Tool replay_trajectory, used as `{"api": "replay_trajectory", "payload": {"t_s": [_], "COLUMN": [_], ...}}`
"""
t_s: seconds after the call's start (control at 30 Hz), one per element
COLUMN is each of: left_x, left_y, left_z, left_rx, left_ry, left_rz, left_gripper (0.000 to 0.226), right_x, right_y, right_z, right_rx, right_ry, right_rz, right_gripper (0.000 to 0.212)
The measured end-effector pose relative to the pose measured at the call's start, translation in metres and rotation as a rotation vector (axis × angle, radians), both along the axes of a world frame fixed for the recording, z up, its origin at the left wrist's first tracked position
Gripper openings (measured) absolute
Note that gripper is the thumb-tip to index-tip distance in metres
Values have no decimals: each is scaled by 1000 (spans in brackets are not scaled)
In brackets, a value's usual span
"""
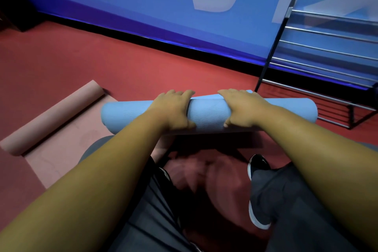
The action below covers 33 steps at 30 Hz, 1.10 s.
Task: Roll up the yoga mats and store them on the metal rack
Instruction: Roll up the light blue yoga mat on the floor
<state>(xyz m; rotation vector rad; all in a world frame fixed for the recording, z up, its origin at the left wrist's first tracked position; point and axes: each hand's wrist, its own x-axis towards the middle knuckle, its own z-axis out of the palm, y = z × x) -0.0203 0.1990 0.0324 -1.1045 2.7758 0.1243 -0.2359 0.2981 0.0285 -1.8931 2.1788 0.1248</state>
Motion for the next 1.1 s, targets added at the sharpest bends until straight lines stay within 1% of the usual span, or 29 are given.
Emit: {"api": "replay_trajectory", "payload": {"t_s": [0.1,0.2,0.27,0.33,0.47,0.57,0.63,0.73,0.8,0.87,0.93,0.97,1.03,1.1], "left_x": [-3,-7,-8,-7,-5,-3,-3,-4,-4,-6,-9,-11,-13,-13], "left_y": [5,5,2,0,1,1,0,0,1,1,3,4,3,0], "left_z": [-7,-9,-6,-4,-3,-3,-4,-7,-8,-9,-12,-13,-12,-10], "left_rx": [-160,-221,-176,-98,72,119,124,85,5,-107,-206,-230,-219,-159], "left_ry": [-118,-90,-55,-26,-9,-2,-11,-50,-86,-130,-158,-144,-82,-20], "left_rz": [-66,-81,-87,-77,-7,27,22,-8,-39,-86,-106,-97,-74,-57], "left_gripper": [110,92,81,77,80,77,79,91,97,104,103,96,76,66], "right_x": [-6,-10,-11,-11,-6,-3,-1,-2,-4,-7,-7,-7,-7,-9], "right_y": [2,4,6,9,13,15,15,11,10,9,8,8,7,7], "right_z": [5,8,8,5,-8,-16,-17,-12,-8,-5,-2,0,2,3], "right_rx": [82,102,102,109,76,30,18,26,42,53,50,45,46,53], "right_ry": [-105,-121,-146,-152,-59,-1,11,2,-17,-60,-101,-117,-148,-167], "right_rz": [-32,-45,-67,-64,5,45,38,36,30,-3,-25,-28,-32,-26], "right_gripper": [113,113,114,116,122,124,118,92,76,70,79,87,100,107]}}
